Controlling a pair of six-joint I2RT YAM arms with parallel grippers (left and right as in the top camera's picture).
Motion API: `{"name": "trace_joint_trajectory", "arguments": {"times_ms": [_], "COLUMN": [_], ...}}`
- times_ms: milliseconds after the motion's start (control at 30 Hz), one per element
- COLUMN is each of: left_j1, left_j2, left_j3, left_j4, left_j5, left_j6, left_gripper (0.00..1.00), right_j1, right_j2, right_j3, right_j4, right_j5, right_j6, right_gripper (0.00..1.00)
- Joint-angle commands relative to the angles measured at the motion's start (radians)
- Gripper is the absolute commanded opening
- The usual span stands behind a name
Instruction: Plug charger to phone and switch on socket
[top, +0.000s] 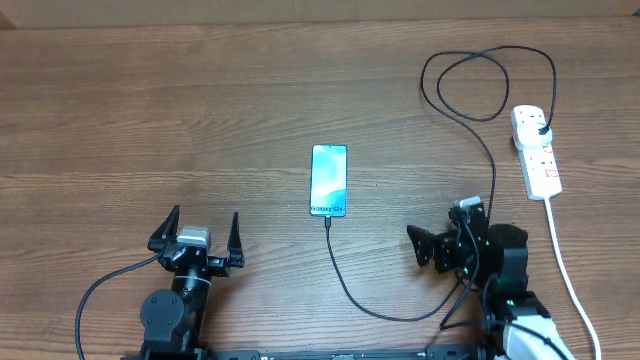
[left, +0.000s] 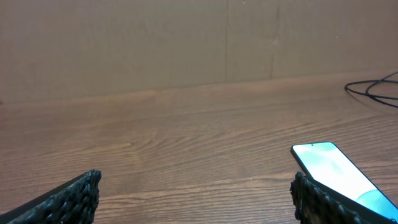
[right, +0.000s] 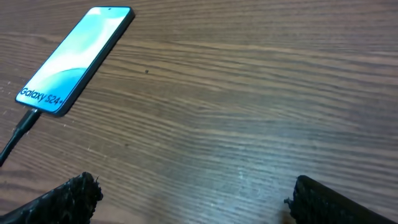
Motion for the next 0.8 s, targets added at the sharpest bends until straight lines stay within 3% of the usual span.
{"name": "trace_joint_trajectory", "arguments": {"times_ms": [0, 533, 767], "left_j1": [0.004, 0.004, 0.004], "left_j2": [-0.011, -0.011, -0.011], "left_j3": [-0.003, -0.003, -0.003], "left_j4": [-0.002, -0.002, -0.002], "left_j5": [-0.006, -0.006, -0.006], "left_j6": [0.02, 0.02, 0.02], "left_gripper": [0.99, 1.0, 1.0], "right_j1": [0.004, 0.005, 0.008], "right_j2": [-0.082, -0.424, -0.545], "right_j3": [-0.037, -0.064, -0.064], "right_j4": [0.012, -0.224, -0.223], "right_j5": [-0.006, -0.005, -0.005], "right_j6": [0.0, 0.003, 0.003], "right_gripper": [1.0, 1.0, 1.0]}}
